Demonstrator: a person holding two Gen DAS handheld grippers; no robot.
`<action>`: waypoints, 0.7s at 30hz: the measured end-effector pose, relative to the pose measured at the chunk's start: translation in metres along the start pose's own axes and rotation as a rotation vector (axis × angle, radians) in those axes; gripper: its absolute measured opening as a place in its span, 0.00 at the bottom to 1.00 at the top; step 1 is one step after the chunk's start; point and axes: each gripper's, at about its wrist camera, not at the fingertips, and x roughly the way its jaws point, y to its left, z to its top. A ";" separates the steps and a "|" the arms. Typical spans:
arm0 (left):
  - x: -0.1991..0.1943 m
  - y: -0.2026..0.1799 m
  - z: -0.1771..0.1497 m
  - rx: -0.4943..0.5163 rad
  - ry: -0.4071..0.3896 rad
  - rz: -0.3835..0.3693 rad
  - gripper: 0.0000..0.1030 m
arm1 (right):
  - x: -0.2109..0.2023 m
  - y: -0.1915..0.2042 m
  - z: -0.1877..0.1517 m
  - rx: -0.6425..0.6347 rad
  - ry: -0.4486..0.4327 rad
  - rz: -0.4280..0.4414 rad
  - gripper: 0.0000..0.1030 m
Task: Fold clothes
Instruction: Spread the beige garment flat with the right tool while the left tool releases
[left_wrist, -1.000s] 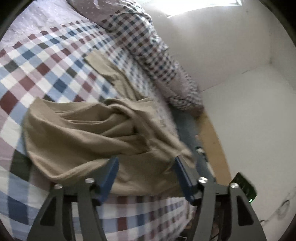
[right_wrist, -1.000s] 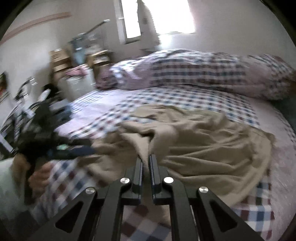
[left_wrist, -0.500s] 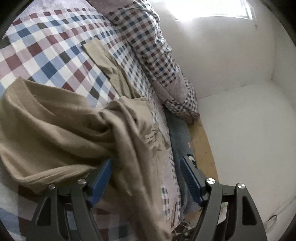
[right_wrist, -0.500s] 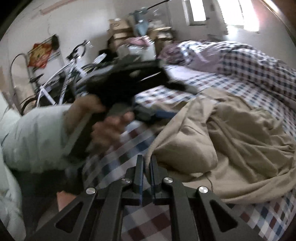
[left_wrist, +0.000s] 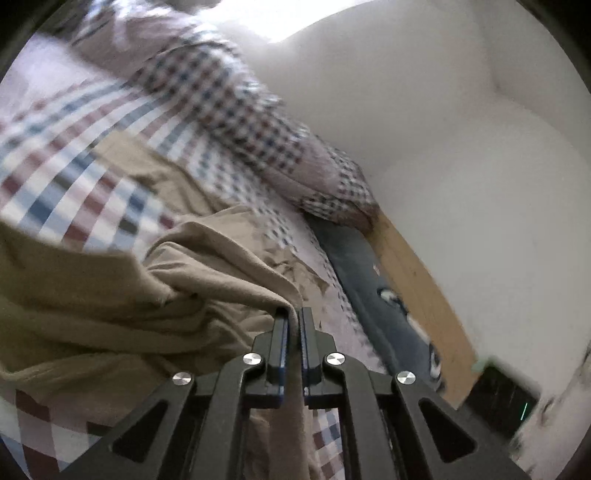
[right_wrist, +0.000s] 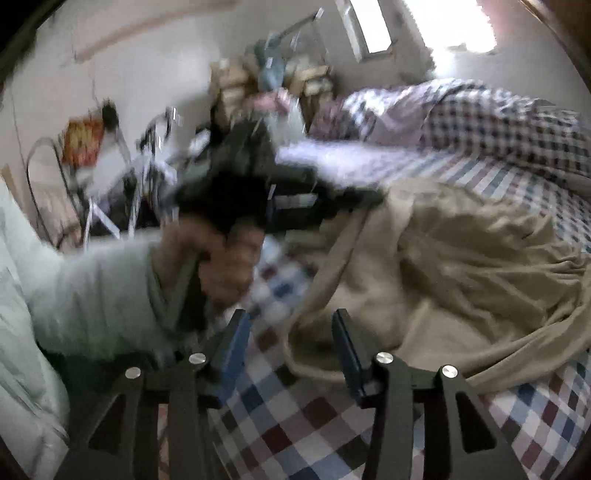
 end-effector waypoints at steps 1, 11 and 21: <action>0.001 -0.011 -0.004 0.052 0.012 -0.011 0.04 | -0.010 -0.005 0.004 0.024 -0.049 -0.004 0.53; 0.021 -0.081 -0.061 0.327 0.286 -0.254 0.04 | -0.028 -0.048 0.018 0.233 -0.162 -0.194 0.58; 0.025 -0.081 -0.106 0.398 0.463 -0.234 0.05 | 0.021 -0.071 0.019 0.277 0.003 -0.251 0.58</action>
